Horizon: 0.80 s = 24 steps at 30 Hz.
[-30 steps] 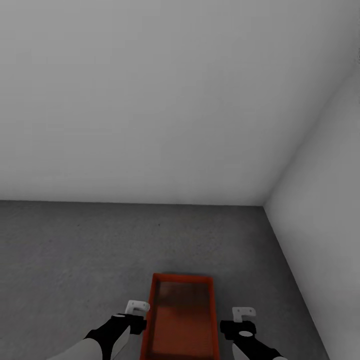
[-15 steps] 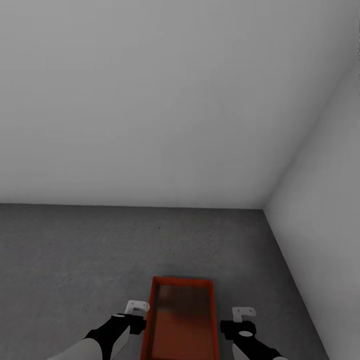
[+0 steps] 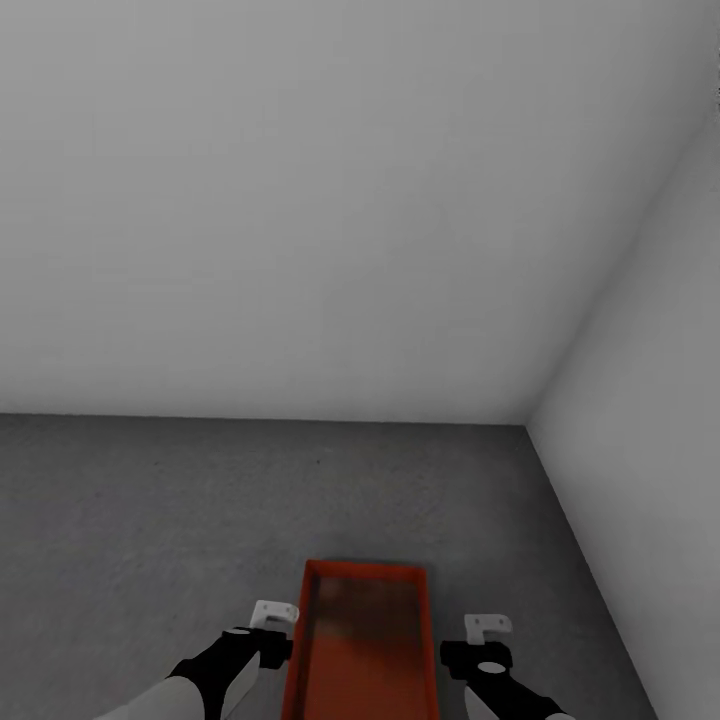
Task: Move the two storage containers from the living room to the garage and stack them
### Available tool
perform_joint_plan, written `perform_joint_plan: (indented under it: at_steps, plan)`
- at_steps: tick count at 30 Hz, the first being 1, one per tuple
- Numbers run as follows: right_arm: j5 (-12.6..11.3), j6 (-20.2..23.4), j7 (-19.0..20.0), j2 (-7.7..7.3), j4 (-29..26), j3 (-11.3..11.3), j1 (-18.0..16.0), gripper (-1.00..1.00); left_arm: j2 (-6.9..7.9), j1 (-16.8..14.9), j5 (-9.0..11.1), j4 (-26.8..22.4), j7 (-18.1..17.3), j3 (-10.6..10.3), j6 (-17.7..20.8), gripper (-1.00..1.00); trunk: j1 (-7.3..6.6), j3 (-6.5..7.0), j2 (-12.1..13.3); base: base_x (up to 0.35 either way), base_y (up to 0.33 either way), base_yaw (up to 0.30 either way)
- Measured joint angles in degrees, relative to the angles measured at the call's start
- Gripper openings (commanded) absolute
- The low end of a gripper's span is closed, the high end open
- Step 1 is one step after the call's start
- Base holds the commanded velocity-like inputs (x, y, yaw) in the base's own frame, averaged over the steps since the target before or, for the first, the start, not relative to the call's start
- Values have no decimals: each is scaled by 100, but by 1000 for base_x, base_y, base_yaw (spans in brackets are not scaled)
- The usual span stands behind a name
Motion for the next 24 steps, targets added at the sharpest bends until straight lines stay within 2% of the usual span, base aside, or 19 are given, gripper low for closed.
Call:
perform_joint_plan:
  at_steps: [24]
  plan:
    - [0, 0, 0, 0, 0, -2, 0, 100, 14, 0, 0, 0, 0, 0, -8, 100, 0, 213, 0, 0, 0, 0]
